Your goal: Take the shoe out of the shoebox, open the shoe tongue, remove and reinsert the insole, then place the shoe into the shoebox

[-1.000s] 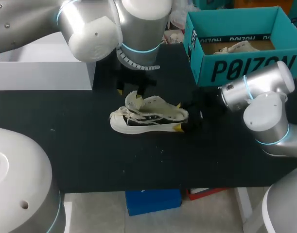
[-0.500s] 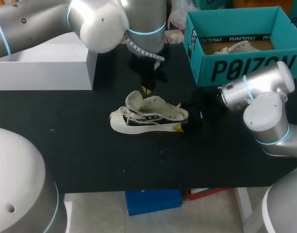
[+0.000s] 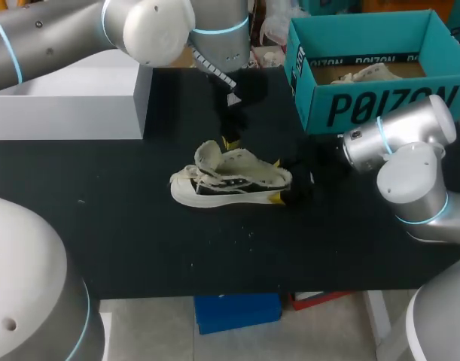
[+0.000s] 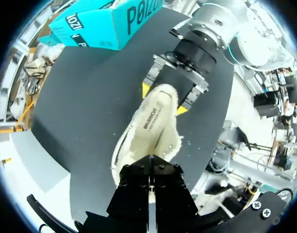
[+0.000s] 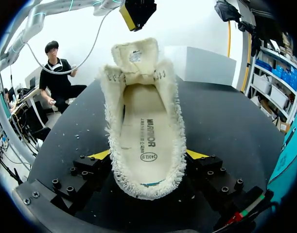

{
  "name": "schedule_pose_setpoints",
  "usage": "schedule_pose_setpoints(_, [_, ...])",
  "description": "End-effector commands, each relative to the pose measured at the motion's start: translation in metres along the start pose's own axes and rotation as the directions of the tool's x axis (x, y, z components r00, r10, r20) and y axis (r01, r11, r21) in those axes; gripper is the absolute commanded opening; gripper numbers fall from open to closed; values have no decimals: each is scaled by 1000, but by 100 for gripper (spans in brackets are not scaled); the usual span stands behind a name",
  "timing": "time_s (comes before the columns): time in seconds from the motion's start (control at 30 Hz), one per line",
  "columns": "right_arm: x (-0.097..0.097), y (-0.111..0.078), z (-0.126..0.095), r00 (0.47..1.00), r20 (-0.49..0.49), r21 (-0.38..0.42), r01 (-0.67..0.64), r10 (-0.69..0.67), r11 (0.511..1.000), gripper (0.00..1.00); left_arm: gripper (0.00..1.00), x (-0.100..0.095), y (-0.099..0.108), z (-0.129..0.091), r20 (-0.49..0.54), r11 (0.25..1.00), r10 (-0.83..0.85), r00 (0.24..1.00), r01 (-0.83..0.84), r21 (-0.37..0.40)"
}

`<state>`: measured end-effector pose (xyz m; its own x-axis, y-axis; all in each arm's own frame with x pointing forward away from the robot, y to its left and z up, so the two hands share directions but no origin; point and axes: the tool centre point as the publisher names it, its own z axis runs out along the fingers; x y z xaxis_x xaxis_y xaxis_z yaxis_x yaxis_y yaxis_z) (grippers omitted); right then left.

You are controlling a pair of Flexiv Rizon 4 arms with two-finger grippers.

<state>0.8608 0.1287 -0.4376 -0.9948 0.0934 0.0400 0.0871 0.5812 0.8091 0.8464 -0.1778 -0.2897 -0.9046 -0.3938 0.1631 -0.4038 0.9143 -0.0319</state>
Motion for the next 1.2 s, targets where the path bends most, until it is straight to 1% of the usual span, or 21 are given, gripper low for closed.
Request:
schedule_pose_setpoints(0.03, [-2, -2, 1, 1000, 1, 2, -2, 2, 1000, 0, 0, -7, -3, 0, -380, 679, 678, 630, -734, -4])
schedule_pose_setpoints(0.17, [-2, -2, 1, 1000, 1, 2, -2, 2, 1000, 0, 0, -7, -3, 0, -380, 679, 678, 630, -734, -4])
schedule_pose_setpoints(0.2, [-2, -2, 1, 1000, 1, 2, -2, 2, 1000, 0, 0, -9, -3, 4, -368, 665, 701, 612, -746, 27])
schedule_pose_setpoints(0.23, [-2, -2, 1, 1000, 1, 2, -2, 2, 1000, 0, 0, -13, -3, 7, -354, 651, 719, 597, -758, 43])
schedule_pose_setpoints(0.3, [-2, -2, 1, 1000, 1, 2, -2, 2, 1000, 0, 0, -20, -4, 15, -358, 640, 724, 590, -768, 30])
schedule_pose_setpoints(0.37, [-2, -2, 1, 1000, 1, 2, -2, 2, 1000, 0, 0, -26, -4, 18, -352, 626, 742, 570, -778, 58])
schedule_pose_setpoints(0.43, [-2, -2, 1, 1000, 1, 2, -2, 2, 1000, 0, 0, -30, -5, 20, -339, 634, 739, 582, -771, 57])
schedule_pose_setpoints(0.47, [-2, -2, 1, 1000, 1, 2, -2, 2, 1000, 0, 0, -30, -5, 21, -335, 627, 749, 572, -774, 82])
schedule_pose_setpoints(0.53, [-2, -2, 1, 1000, 1, 2, -2, 2, 1000, 0, 0, -32, -7, 23, -315, 637, 747, 586, -767, 83])
schedule_pose_setpoints(0.77, [-2, -2, 1, 1000, 1, 2, -2, 2, 1000, 0, 0, -27, -14, 37, -280, 643, 755, 593, -753, 141])
schedule_pose_setpoints(0.87, [-2, -2, 1, 1000, 1, 2, -2, 2, 1000, 0, 0, -22, -17, 42, -281, 674, 728, 625, -728, 126])
schedule_pose_setpoints(0.93, [-2, -2, 1, 1000, 1, 2, -2, 2, 1000, 0, 0, -21, -17, 44, -282, 694, 712, 643, -705, 146])
schedule_pose_setpoints(1.1, [-2, -2, 1, 1000, 1, 2, -2, 2, 1000, 0, 0, -14, -17, 49, -287, 753, 650, 704, -646, 122])
schedule_pose_setpoints(1.13, [-2, -2, 1, 1000, 1, 2, -2, 2, 1000, 0, 0, -13, -16, 49, -279, 749, 657, 701, -648, 135])
schedule_pose_setpoints(1.2, [-2, -2, 1, 1000, 1, 2, -2, 2, 1000, 0, 0, -11, -15, 50, -275, 749, 657, 702, -649, 135])
